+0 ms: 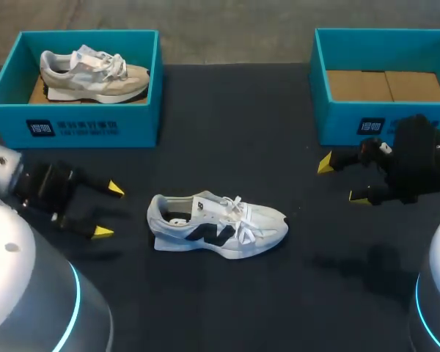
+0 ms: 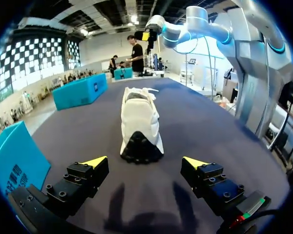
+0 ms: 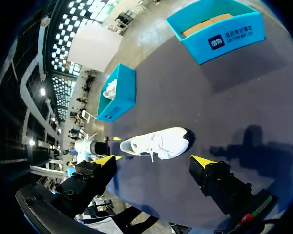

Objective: Take the shoe out of the shoebox, open the shoe tongue, remove and reinsert the insole, then place the shoe into the shoebox

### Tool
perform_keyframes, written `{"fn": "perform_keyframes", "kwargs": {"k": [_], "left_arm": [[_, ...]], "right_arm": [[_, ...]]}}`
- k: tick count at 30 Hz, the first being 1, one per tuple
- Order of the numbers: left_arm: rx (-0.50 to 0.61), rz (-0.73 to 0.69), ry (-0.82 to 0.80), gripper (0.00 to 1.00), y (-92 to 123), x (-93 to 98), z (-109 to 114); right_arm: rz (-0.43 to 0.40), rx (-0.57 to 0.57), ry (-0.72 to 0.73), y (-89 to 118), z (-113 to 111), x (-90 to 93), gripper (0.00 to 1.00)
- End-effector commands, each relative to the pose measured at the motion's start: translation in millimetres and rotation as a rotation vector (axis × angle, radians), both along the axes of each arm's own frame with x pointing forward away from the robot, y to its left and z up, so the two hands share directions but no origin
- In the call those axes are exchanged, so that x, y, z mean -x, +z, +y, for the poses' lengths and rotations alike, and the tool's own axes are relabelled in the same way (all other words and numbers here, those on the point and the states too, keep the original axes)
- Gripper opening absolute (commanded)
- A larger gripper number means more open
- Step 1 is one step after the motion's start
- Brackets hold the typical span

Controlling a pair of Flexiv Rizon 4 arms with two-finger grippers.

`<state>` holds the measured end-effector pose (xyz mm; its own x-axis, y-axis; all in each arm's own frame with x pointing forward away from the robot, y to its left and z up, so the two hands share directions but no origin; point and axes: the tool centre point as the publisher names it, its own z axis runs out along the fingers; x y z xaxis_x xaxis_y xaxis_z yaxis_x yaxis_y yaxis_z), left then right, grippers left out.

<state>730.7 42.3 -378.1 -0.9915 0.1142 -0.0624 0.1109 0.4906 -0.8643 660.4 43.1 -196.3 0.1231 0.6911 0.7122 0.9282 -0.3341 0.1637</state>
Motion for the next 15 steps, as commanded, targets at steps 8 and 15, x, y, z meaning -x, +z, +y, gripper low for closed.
{"fn": "perform_keyframes", "kwargs": {"k": [8, 15], "left_arm": [[0.095, 0.06, 0.05, 1.0, -37, -4.3, -39], [0.114, 0.07, 0.057, 1.0, -39, -3.6, -60]], "right_arm": [[-0.001, 0.003, -0.004, -1, 1, 1.5, 1.0], [-0.001, 0.003, -0.004, -1, 1, 1.5, 1.0]]}}
